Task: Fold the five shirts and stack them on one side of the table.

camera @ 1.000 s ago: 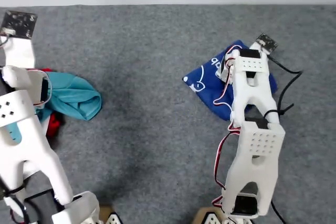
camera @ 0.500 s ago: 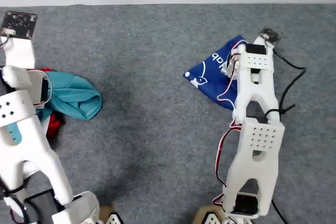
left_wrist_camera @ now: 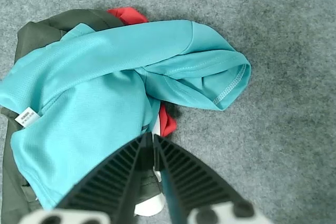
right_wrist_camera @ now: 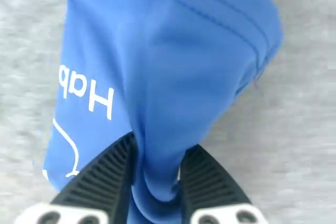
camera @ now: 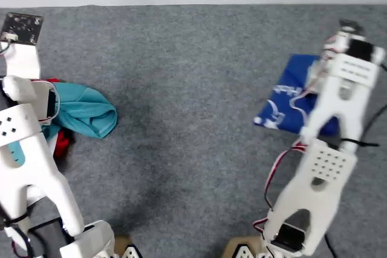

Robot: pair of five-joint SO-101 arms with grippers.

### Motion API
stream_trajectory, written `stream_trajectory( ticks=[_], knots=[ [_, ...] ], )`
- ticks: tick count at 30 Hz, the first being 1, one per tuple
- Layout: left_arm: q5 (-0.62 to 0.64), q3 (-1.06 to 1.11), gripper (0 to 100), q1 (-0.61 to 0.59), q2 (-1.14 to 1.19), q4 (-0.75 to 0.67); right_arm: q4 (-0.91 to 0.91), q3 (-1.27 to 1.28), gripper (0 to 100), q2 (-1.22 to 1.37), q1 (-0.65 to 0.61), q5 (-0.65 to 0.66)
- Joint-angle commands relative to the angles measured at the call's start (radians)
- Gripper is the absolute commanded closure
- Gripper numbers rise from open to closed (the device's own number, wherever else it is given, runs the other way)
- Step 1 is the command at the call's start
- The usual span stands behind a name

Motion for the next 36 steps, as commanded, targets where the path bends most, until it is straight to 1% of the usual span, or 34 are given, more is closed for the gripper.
stream_trajectory(
  ticks=[1,3,7,12,16,18,22,23,27,29,31,33,35,36],
  knots=[
    [-0.014,-0.008,100,-0.002,-0.032,-0.021,0.039,-0.054,99.0,-0.021,0.136,0.178],
    [-0.012,-0.008,100,-0.002,-0.032,-0.017,0.039,-0.054,99.0,-0.013,0.197,0.258],
    [-0.012,-0.008,100,-0.002,-0.032,-0.017,0.039,-0.049,99.0,-0.012,0.303,0.358],
    [-0.012,-0.008,100,-0.002,-0.037,-0.015,0.033,-0.054,99.0,0.007,0.384,0.468],
    [-0.012,-0.004,100,0.000,-0.078,-0.015,0.031,-0.054,97.7,0.035,0.426,0.522],
    [-0.012,-0.004,100,0.000,-0.091,-0.015,0.036,-0.054,91.2,0.041,0.438,0.522],
    [-0.012,-0.004,100,0.000,-0.100,-0.014,0.038,-0.055,70.8,0.007,0.476,0.473],
    [-0.012,-0.004,100,0.000,-0.100,-0.009,0.038,-0.055,68.6,-0.012,0.479,0.468],
    [-0.012,-0.005,100,0.000,-0.101,0.037,0.041,-0.049,68.2,-0.105,0.479,0.468],
    [-0.011,-0.005,100,0.000,-0.101,0.049,0.042,-0.048,70.4,-0.142,0.478,0.466],
    [-0.009,-0.005,100,0.000,-0.112,0.049,0.042,-0.048,76.3,-0.165,0.472,0.466],
    [-0.008,-0.004,100,0.002,-0.140,0.048,0.042,-0.048,85.3,-0.165,0.449,0.465],
    [-0.008,-0.002,100,0.011,-0.163,0.046,0.042,-0.041,96.9,-0.154,0.412,0.465],
    [-0.008,-0.002,100,0.015,-0.172,0.046,0.042,-0.028,99.8,-0.145,0.394,0.465]
  ],
)
